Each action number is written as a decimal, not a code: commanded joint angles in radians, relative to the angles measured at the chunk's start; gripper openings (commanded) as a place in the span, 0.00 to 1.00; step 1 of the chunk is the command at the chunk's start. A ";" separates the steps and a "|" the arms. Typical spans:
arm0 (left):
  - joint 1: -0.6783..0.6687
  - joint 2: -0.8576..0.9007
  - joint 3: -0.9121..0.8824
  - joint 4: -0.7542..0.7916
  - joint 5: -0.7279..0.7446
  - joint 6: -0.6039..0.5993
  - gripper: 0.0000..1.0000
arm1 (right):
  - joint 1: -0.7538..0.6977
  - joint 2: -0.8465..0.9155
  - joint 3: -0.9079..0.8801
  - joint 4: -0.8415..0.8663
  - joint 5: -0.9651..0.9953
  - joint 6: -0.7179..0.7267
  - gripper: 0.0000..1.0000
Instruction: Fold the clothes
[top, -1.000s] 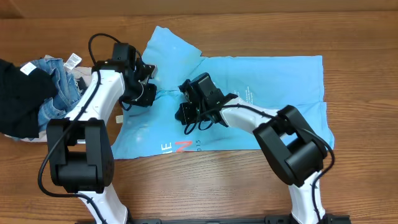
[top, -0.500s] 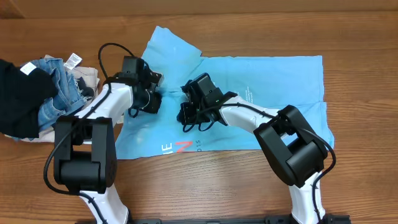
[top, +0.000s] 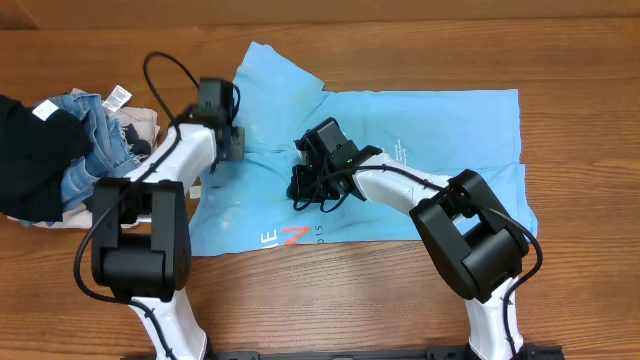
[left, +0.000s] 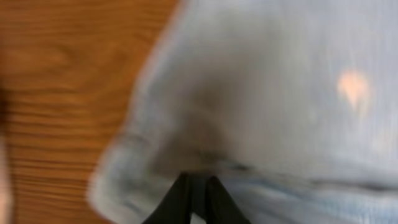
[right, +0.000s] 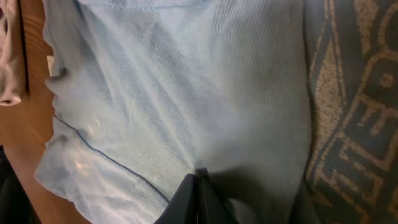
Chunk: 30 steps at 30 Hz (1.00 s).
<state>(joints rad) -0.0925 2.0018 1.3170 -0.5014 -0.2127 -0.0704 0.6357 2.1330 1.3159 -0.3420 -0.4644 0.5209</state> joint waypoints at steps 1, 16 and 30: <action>0.008 0.010 0.156 -0.071 -0.082 -0.065 0.15 | 0.003 0.029 -0.037 -0.046 0.063 0.004 0.04; 0.008 -0.064 0.566 -0.919 0.240 -0.173 0.20 | -0.111 -0.493 0.008 -0.245 0.124 -0.208 0.42; -0.074 -0.072 0.187 -0.824 0.392 -0.263 0.21 | -0.875 -0.614 -0.096 -0.879 0.158 -0.124 0.04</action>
<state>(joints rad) -0.1406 1.9408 1.6714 -1.4090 0.1059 -0.2871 -0.1463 1.4685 1.3018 -1.1706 -0.3084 0.3923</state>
